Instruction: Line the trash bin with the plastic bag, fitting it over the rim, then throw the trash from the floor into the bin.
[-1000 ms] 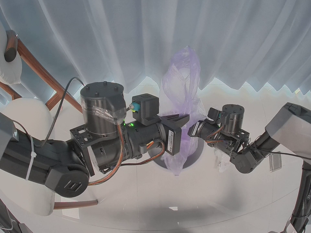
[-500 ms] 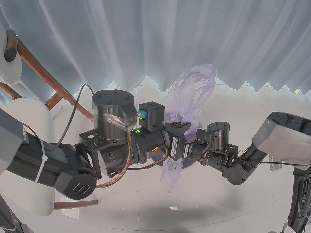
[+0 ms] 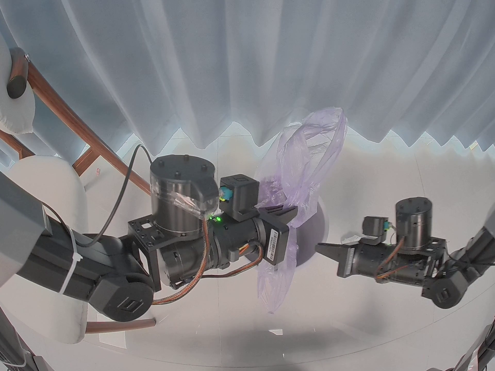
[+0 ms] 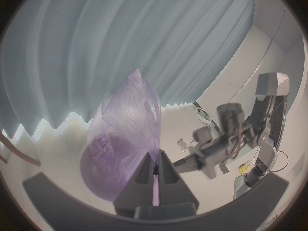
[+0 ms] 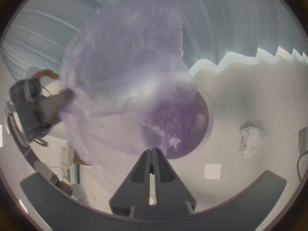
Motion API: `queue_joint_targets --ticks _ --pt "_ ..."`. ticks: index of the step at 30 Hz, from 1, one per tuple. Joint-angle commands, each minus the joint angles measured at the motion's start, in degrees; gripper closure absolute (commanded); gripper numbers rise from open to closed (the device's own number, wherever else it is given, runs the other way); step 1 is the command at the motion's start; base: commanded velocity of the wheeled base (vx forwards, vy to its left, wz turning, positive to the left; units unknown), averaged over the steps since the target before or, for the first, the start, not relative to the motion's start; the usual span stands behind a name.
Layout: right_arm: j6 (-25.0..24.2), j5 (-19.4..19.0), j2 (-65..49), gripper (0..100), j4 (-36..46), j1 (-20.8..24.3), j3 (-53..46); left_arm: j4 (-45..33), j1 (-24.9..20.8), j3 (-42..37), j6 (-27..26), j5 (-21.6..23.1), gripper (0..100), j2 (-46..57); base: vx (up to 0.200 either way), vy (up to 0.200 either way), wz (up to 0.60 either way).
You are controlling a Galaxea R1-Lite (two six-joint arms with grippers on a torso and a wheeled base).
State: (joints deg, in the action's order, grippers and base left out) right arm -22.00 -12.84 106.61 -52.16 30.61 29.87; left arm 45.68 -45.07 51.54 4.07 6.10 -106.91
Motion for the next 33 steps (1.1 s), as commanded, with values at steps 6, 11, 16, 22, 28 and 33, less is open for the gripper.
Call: queue_joint_targets --ticks 6,11,16,22,28,33 --pt "-1.4 -4.4 -13.1 100 2.5 -16.8 -4.4 0.8 -3.0 -7.4 -0.5 0.1 100 2.1 0.000 0.000 0.00" --pt "7.7 -4.6 -1.5 100 -5.7 -20.7 0.5 0.9 -3.2 -9.7 -2.5 1.2 100 3.2 0.000 0.000 0.00" --pt "16.2 -7.6 10.8 100 -20.1 -21.6 6.8 2.0 -3.2 -12.4 -2.8 4.0 100 4.1 0.000 0.000 0.00" --pt "24.8 -10.4 19.5 100 -23.9 -22.6 20.7 3.9 -2.5 -14.5 -2.6 8.0 100 4.0 0.000 0.000 0.00" --pt "28.2 -13.4 22.8 100 -24.0 -23.0 28.0 5.7 -2.6 -14.9 -2.6 11.1 100 3.4 0.000 0.000 0.00" --pt "29.1 -20.2 28.7 100 -31.1 -22.5 35.5 8.2 -2.5 -16.2 -2.1 16.8 100 2.2 0.000 0.000 0.00"
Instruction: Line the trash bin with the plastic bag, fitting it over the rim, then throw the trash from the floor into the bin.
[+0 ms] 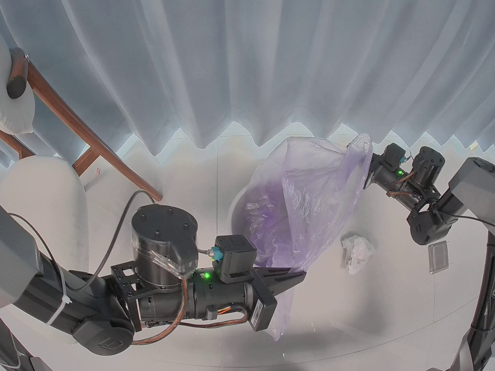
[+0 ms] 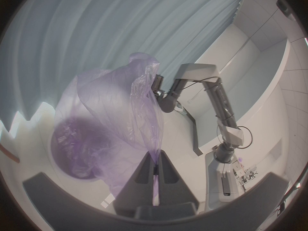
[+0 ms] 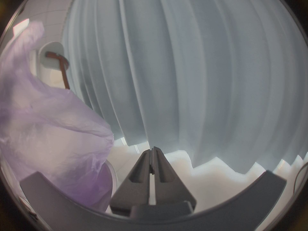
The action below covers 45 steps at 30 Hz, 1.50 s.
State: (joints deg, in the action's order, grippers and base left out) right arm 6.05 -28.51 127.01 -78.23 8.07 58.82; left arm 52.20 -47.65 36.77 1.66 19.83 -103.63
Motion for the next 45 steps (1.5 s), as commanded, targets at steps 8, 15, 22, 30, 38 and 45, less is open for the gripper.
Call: queue_joint_targets --ticks 8,15,22,30,38,45 --pt "1.8 -6.7 14.8 100 -11.3 0.7 15.4 1.7 2.1 -1.4 0.9 3.2 100 -2.9 0.000 0.000 0.00" --pt "5.1 -11.7 15.1 100 -11.3 1.9 17.2 2.3 4.5 -1.3 2.2 3.2 100 -3.9 0.000 0.000 0.00" --pt "6.1 -15.6 14.9 100 -11.4 7.0 16.4 6.2 4.1 -1.3 7.9 2.7 100 -3.9 0.000 0.000 0.00" --pt "6.7 -18.2 12.6 100 -11.6 12.1 3.8 6.3 6.3 -0.5 8.0 2.3 100 -3.9 0.000 0.000 0.00" --pt "8.6 -18.5 12.1 100 -11.7 14.3 -12.0 6.2 8.3 -0.3 7.9 2.0 100 -3.9 0.000 0.000 0.00" --pt "7.0 -18.1 13.8 100 -11.5 11.7 -10.0 5.5 9.6 2.2 7.8 -0.5 100 -5.8 0.000 0.000 0.00"
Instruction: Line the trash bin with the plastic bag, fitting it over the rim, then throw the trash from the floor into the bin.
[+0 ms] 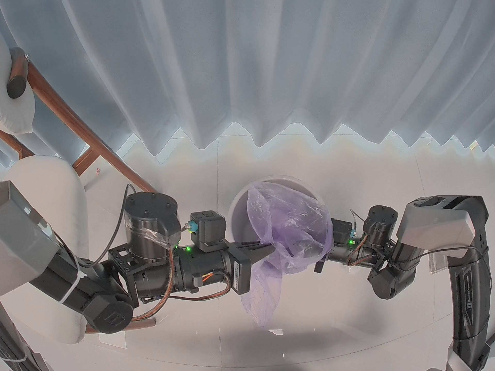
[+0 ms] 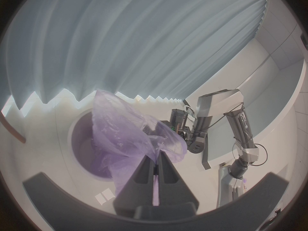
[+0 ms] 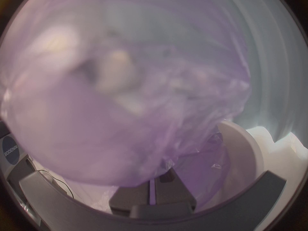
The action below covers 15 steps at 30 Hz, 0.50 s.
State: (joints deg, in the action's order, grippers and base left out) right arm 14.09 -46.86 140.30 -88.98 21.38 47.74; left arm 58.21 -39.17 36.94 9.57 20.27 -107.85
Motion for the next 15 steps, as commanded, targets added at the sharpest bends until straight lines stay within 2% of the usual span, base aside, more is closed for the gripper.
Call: queue_joint_targets --ticks 1,3,5,6,7,10,15 --pt "-2.1 0.6 -0.5 100 -0.8 -1.8 1.5 -0.5 1.3 2.8 -0.1 -1.4 100 -2.0 0.000 0.000 0.00" --pt "-5.8 2.7 -3.9 100 -0.7 -1.7 1.6 -0.6 1.4 4.0 0.0 -2.8 100 -2.5 0.000 0.000 0.00" --pt "-13.0 7.2 -8.5 100 -0.8 -1.7 1.7 -1.2 1.3 5.3 0.0 -3.8 100 -2.7 0.000 0.000 0.00" --pt "-13.6 7.6 -8.7 100 -0.8 -1.7 1.7 -1.2 1.3 5.4 0.0 -3.8 100 -2.7 0.000 0.000 0.00" --pt "-20.1 11.5 -12.4 100 -0.7 -1.7 2.4 -1.7 1.3 6.3 -0.1 -4.0 100 -3.2 0.000 0.000 0.00" --pt "-29.6 19.3 -18.1 100 0.5 -1.7 2.8 -2.2 1.4 7.4 -0.2 -5.3 100 -3.6 0.000 0.000 0.00" --pt "-36.7 35.9 -27.0 100 9.4 -1.0 1.4 -5.7 0.6 10.9 -0.3 -12.6 100 -4.8 0.000 0.000 0.00"
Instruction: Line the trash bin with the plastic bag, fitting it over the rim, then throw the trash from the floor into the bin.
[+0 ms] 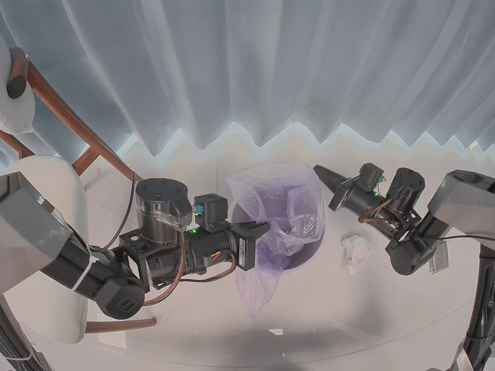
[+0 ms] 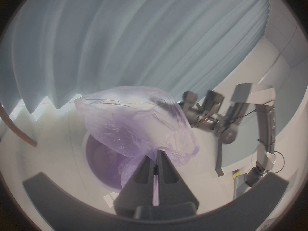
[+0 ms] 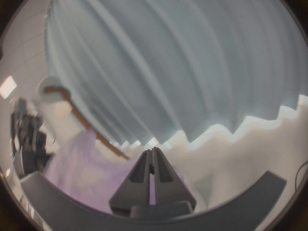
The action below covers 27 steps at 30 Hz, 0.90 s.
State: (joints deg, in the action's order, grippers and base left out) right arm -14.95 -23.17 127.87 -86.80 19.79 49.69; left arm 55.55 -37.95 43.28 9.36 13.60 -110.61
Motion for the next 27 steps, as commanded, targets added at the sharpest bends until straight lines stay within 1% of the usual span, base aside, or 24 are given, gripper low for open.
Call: queue_joint_targets --ticks 1,2,4,8,10,11,12,14,19,22,23,25,26,27 --pt "-7.6 12.2 -14.6 100 7.2 0.6 -0.6 -3.0 -0.6 4.5 0.0 -6.0 100 -2.1 0.000 0.000 0.00" --pt "-11.7 16.5 -20.0 100 13.9 1.4 -1.9 -3.8 -1.2 6.6 0.0 -6.8 100 -2.8 0.000 0.000 0.00" --pt "-15.3 18.6 -25.4 100 22.5 1.5 -3.5 -4.0 -1.3 8.1 0.0 -6.9 100 -3.5 0.000 0.000 0.00" --pt "-21.5 19.0 -34.8 100 42.1 0.5 -5.0 -4.0 -2.2 8.5 -0.4 -6.9 100 -4.4 0.000 0.000 0.00" --pt "-24.4 19.0 -37.3 100 48.5 0.0 -5.0 -4.0 -2.7 8.8 -1.5 -6.9 100 -4.6 0.000 0.000 0.00" --pt "-24.9 19.0 -37.7 100 49.5 -0.1 -5.0 -4.0 -2.7 9.1 -1.7 -7.0 100 -4.6 0.000 0.000 0.00" --pt "-26.4 19.1 -38.6 100 51.5 0.0 -5.6 -4.0 -2.7 10.3 -2.6 -7.3 100 -5.1 0.000 0.000 0.00" --pt "-27.6 19.2 -39.3 100 51.7 0.0 -7.3 -4.1 -2.8 12.0 -2.5 -7.8 100 -5.5 0.000 0.000 0.00" --pt "-27.1 19.3 -39.8 100 51.5 -1.1 -10.4 -4.4 -4.0 12.0 -1.0 -8.3 100 -5.1 0.000 0.000 0.00" --pt "-26.8 19.3 -40.6 100 53.2 -0.4 -11.7 -4.8 -4.9 12.1 -0.7 -10.2 100 -5.1 0.000 0.000 0.00" --pt "-27.2 19.2 -40.6 0 53.8 0.3 -11.6 -5.5 -4.9 12.1 -0.8 -10.8 100 -5.1 0.000 0.000 0.00" --pt "-28.0 19.2 -40.6 0 54.9 1.4 -11.2 -6.5 -5.0 12.1 -1.0 -11.3 100 -5.1 0.000 0.000 0.00" --pt "-31.0 19.2 -40.5 0 57.7 3.9 -11.0 -7.0 -5.4 11.8 -1.2 -12.0 100 -5.1 0.000 0.000 0.00" --pt "-32.9 19.3 -40.4 0 59.8 5.4 -10.7 -7.1 -5.6 11.8 -1.2 -12.4 100 -5.1 0.000 0.000 0.00"
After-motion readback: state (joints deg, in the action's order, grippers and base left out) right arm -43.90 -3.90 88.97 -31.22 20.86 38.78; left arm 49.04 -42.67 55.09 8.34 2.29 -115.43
